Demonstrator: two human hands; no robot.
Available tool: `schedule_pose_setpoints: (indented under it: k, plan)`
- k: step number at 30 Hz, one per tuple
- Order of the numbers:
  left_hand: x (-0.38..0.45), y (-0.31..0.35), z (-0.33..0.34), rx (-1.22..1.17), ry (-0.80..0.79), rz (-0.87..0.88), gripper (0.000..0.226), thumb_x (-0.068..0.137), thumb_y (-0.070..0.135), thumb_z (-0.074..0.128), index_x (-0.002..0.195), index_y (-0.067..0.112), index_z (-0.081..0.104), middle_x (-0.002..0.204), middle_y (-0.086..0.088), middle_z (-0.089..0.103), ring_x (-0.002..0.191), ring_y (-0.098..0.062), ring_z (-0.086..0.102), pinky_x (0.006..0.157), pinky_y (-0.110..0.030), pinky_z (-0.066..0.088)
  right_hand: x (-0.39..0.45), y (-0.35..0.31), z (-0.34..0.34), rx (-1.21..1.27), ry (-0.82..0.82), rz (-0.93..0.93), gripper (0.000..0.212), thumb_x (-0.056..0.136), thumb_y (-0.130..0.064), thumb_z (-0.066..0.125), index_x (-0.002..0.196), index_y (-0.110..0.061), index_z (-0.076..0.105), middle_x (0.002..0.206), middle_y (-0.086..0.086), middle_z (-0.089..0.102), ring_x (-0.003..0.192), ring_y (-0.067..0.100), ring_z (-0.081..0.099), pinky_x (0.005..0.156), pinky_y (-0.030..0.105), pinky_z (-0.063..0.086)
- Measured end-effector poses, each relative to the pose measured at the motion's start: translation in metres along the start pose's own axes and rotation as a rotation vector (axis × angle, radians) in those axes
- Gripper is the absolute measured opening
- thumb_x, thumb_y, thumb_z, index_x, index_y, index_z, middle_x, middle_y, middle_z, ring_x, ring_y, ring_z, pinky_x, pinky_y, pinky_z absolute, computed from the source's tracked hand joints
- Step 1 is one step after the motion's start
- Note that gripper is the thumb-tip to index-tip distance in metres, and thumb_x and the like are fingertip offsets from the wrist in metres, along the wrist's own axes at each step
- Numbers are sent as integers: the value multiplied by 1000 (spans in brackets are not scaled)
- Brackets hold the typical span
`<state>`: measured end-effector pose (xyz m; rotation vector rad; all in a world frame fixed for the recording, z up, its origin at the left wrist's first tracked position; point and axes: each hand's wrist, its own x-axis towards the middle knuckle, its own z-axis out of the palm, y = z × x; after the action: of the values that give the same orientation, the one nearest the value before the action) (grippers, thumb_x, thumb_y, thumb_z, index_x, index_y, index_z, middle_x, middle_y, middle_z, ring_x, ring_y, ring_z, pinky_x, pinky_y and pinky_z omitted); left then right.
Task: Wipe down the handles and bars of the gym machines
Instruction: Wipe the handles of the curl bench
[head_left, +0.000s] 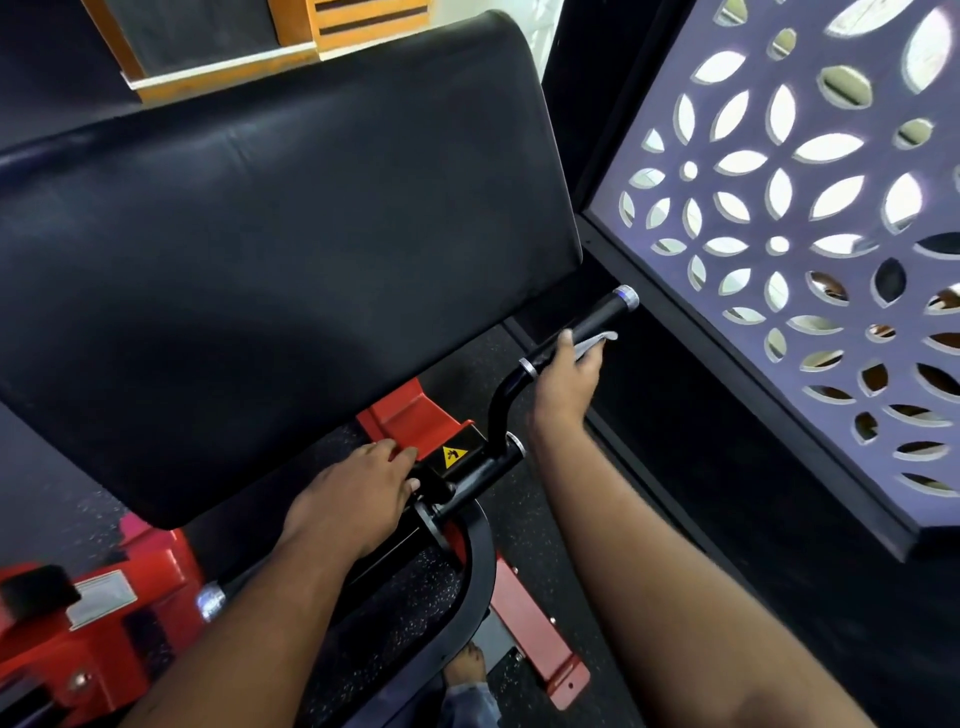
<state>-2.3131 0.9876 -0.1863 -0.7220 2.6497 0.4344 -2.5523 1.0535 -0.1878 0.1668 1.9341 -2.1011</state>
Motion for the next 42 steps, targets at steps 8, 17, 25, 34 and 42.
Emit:
schedule_pose_setpoints:
  k: [8, 17, 25, 34, 42]
  plan:
    - [-1, 3, -5, -20, -10, -3, 48, 110, 45, 32, 154, 26, 35, 155, 1, 41, 142, -21, 40, 100, -42, 51, 25, 1, -12, 266, -127, 264, 37, 102, -38, 58, 126, -10, 61, 102, 3, 72, 93, 16, 71, 78, 31, 54]
    - [-1, 1, -2, -25, -2, -17, 43, 109, 45, 35, 148, 27, 41, 144, 3, 48, 132, -21, 49, 93, -43, 53, 70, -24, -8, 415, -163, 348, 54, 100, -58, 47, 81, -10, 61, 72, 9, 57, 63, 23, 56, 71, 35, 52]
    - [0, 3, -2, -28, 7, -4, 45, 109, 44, 33, 151, 26, 39, 149, 2, 45, 137, -20, 45, 97, -42, 52, 65, -17, -13, 346, -142, 380, 54, 96, -58, 58, 114, -8, 66, 95, 11, 71, 84, 25, 70, 87, 43, 58]
    - [2, 1, 2, -33, 43, 11, 50, 110, 43, 33, 157, 25, 31, 159, 0, 37, 148, -21, 34, 106, -43, 48, 48, 0, -16, 267, -189, 384, 53, 98, -49, 61, 127, -5, 62, 107, 8, 74, 102, 23, 72, 93, 41, 58]
    - [0, -3, 16, 127, 240, 65, 78, 107, 43, 37, 160, 23, -17, 167, -7, -30, 157, -23, -18, 129, -46, 0, 46, -3, -13, -447, 109, -191, 51, 102, -17, 52, 152, -12, 43, 140, 13, 60, 125, 27, 60, 109, 35, 44]
